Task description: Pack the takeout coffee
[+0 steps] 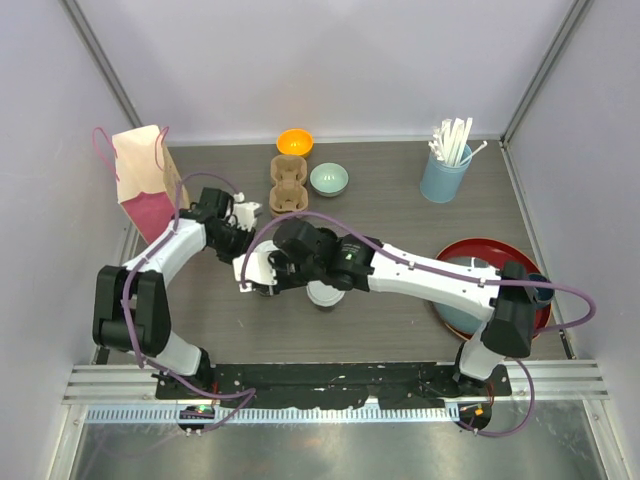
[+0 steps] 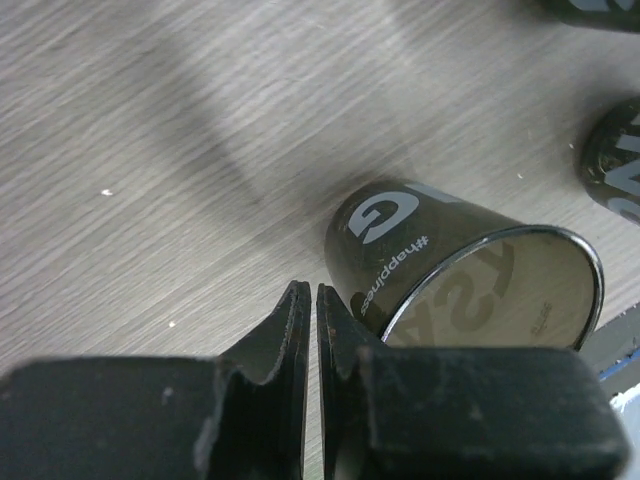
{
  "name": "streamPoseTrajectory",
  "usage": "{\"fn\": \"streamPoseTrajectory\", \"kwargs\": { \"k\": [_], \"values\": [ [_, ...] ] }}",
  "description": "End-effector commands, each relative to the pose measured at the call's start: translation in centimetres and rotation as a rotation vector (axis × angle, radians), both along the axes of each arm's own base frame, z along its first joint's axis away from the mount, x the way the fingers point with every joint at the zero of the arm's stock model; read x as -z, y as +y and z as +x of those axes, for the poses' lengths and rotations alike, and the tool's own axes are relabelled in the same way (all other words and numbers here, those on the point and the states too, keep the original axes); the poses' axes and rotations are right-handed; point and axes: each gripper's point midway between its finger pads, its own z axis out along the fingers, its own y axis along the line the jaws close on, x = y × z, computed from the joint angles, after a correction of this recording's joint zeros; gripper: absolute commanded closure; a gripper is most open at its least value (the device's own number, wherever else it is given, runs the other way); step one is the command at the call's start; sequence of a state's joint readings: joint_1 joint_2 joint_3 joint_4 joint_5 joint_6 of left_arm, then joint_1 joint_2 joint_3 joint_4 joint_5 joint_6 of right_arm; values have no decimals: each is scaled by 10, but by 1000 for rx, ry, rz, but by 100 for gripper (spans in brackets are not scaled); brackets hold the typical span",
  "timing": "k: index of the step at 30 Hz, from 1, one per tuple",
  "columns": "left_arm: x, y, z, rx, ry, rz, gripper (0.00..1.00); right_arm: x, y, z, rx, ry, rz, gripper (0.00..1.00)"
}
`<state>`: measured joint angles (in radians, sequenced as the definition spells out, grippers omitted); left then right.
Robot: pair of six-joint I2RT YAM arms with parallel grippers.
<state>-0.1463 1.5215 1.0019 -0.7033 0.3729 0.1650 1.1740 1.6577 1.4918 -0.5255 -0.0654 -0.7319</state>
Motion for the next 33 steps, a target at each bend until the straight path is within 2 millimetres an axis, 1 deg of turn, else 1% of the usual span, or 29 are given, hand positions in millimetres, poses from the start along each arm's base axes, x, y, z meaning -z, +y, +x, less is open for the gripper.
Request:
{"fn": "streamPoseTrajectory", "kwargs": {
  "k": [1,2,5,7,9,11,12,14,15,16,17,18,19,20,21,22,23,26,33],
  "values": [
    [4,-22,-17,95,42,-37,90,-27,-16,1,40,1,66,99],
    [5,-26,-21,114,48,-37,91,-28,-18,1,46,1,68,99],
    [8,-41,-28,168,64,-49,91,-18,-23,1,54,14,41,99],
    [8,-46,-28,174,72,-61,91,-13,-23,-6,32,45,30,99],
    [6,-51,-28,186,77,-83,91,-3,-19,-14,-10,97,8,99],
    [4,-55,-31,202,75,-106,91,5,-19,-13,-24,124,-19,98],
    [0,-56,-31,207,63,-112,91,14,-19,-12,-29,153,-57,99],
    [-5,-55,-30,212,41,-109,91,20,-22,-8,-42,216,-73,99],
    [-9,-49,-25,191,17,-98,90,17,-22,-6,-38,235,-82,99],
    [-12,-44,-21,170,1,-94,89,24,-21,-4,-38,258,-103,99],
    [-15,-39,-17,144,-9,-91,87,16,-15,0,-38,251,-94,99],
    [-18,-28,-10,104,-32,-77,86,18,-17,0,-36,258,-123,99],
    [-19,-24,-7,89,-41,-69,85,28,-14,2,-33,274,-149,99],
    [-20,-21,-4,77,-53,-63,84,20,-8,6,-33,263,-139,99],
    [-20,-19,-3,67,-52,-63,83,25,-10,6,-29,271,-168,98],
    [-21,-18,-3,61,-52,-64,83,38,-9,9,-19,281,-202,99],
    [-21,-18,-4,62,-49,-66,83,38,-9,15,6,264,-213,99],
    [-20,-18,-5,60,-47,-63,83,49,-10,18,31,271,-251,99],
    [-21,-18,-2,55,-57,-66,83,50,-3,10,29,236,-249,99]
  ]
}}
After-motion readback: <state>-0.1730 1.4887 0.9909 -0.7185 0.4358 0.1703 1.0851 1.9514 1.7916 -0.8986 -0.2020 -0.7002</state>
